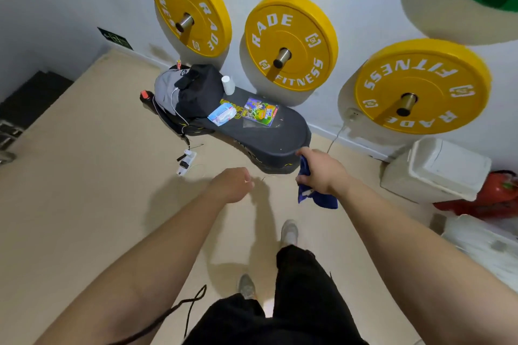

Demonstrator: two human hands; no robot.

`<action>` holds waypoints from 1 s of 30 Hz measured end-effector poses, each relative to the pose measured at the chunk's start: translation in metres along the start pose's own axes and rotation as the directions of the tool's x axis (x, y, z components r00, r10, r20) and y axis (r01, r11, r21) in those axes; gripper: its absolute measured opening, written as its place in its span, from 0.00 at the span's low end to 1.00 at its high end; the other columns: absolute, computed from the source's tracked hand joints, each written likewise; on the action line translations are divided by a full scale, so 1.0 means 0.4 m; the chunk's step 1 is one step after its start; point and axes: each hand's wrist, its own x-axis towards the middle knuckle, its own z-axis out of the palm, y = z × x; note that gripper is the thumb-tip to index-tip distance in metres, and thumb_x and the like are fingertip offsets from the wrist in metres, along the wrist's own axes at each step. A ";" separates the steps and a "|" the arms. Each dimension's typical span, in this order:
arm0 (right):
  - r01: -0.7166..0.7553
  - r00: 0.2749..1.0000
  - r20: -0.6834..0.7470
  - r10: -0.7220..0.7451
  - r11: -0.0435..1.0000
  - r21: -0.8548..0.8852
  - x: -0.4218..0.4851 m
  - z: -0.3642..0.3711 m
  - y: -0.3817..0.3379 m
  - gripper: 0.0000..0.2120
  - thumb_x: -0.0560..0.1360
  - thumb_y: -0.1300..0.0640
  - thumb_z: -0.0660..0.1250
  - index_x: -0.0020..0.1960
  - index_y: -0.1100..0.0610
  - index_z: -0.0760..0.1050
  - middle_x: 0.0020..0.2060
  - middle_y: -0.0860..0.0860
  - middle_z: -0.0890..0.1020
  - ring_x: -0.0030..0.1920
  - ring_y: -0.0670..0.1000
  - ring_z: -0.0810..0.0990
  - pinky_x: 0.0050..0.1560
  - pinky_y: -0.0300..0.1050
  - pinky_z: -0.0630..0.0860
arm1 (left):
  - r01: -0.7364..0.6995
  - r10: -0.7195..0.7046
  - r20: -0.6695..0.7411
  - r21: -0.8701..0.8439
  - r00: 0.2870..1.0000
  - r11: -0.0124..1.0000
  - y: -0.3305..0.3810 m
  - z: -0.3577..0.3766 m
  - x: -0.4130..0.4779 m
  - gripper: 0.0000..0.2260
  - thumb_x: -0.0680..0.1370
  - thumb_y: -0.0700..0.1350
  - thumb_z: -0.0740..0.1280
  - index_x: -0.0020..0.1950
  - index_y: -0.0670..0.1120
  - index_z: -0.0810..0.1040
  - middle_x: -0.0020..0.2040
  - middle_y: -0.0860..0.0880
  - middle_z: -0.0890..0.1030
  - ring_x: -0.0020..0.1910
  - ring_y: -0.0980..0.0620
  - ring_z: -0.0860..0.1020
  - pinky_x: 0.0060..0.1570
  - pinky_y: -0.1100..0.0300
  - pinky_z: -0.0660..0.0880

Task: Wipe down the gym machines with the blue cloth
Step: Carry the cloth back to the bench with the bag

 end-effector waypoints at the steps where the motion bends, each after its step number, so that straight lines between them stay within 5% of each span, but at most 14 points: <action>1: 0.016 1.000 -0.007 -0.016 0.999 0.028 0.060 -0.014 0.006 0.25 0.73 0.49 0.71 0.66 0.50 0.65 0.54 0.51 0.76 0.49 0.55 0.76 0.46 0.47 0.71 | -0.012 0.012 -0.005 -0.041 1.000 0.999 0.020 -0.019 0.055 0.09 0.78 0.51 0.64 0.55 0.50 0.76 0.56 0.51 0.79 0.54 0.49 0.77 0.56 0.53 0.75; 5: 0.064 0.997 0.025 -0.073 0.965 0.256 0.306 -0.061 0.021 0.20 0.75 0.56 0.69 0.59 0.50 0.61 0.45 0.49 0.76 0.42 0.54 0.77 0.41 0.47 0.71 | -0.089 0.053 -0.125 -0.308 0.991 0.947 0.092 -0.079 0.283 0.12 0.77 0.49 0.67 0.60 0.52 0.74 0.50 0.54 0.78 0.50 0.51 0.77 0.54 0.52 0.76; 9: 0.074 0.986 0.108 -0.124 0.921 0.383 0.525 -0.079 0.023 0.22 0.70 0.62 0.69 0.55 0.48 0.61 0.41 0.47 0.75 0.37 0.50 0.74 0.34 0.43 0.69 | -0.131 0.048 -0.181 -0.486 0.982 0.864 0.117 -0.120 0.494 0.20 0.76 0.45 0.70 0.66 0.55 0.72 0.53 0.54 0.77 0.51 0.54 0.76 0.53 0.61 0.72; 13: 0.058 0.978 0.153 -0.143 0.886 0.459 0.712 -0.037 0.039 0.20 0.67 0.64 0.69 0.47 0.44 0.64 0.41 0.44 0.77 0.39 0.50 0.73 0.38 0.46 0.73 | -0.184 0.159 -0.093 -0.451 0.983 0.873 0.068 -0.131 0.696 0.21 0.76 0.42 0.70 0.68 0.46 0.73 0.59 0.46 0.79 0.56 0.48 0.77 0.61 0.52 0.72; 16: 0.066 0.970 0.178 -0.166 0.884 0.463 0.825 0.028 0.065 0.20 0.68 0.63 0.72 0.45 0.43 0.65 0.42 0.42 0.78 0.42 0.52 0.76 0.42 0.47 0.74 | -0.208 0.134 -0.194 -0.439 0.972 0.874 -0.009 -0.111 0.819 0.21 0.70 0.49 0.72 0.62 0.46 0.79 0.56 0.48 0.81 0.56 0.51 0.77 0.59 0.55 0.72; 22: 0.004 0.974 0.197 -0.110 0.882 0.471 1.014 0.230 0.125 0.20 0.67 0.65 0.73 0.44 0.44 0.68 0.65 0.47 0.75 0.57 0.50 0.76 0.55 0.46 0.76 | -0.289 0.229 -0.197 -0.372 0.953 0.882 -0.165 0.010 1.066 0.06 0.66 0.43 0.74 0.41 0.44 0.81 0.47 0.51 0.79 0.47 0.53 0.76 0.50 0.51 0.74; 26: 0.031 0.993 0.090 -0.081 0.890 0.455 1.103 0.380 0.179 0.17 0.65 0.67 0.75 0.43 0.50 0.71 0.48 0.53 0.75 0.47 0.50 0.75 0.40 0.38 0.73 | -0.285 0.237 -0.204 -0.252 0.950 0.925 -0.255 0.082 1.171 0.06 0.67 0.53 0.66 0.37 0.52 0.73 0.50 0.61 0.79 0.50 0.67 0.73 0.47 0.58 0.74; 30: -0.018 0.998 0.067 -0.007 0.931 0.365 1.150 0.508 0.237 0.17 0.71 0.63 0.75 0.56 0.55 0.74 0.41 0.47 0.77 0.40 0.53 0.76 0.40 0.41 0.74 | -0.242 0.207 -0.202 -0.167 0.957 0.956 -0.325 0.156 1.240 0.08 0.71 0.53 0.64 0.41 0.54 0.64 0.32 0.55 0.74 0.31 0.53 0.72 0.29 0.59 0.68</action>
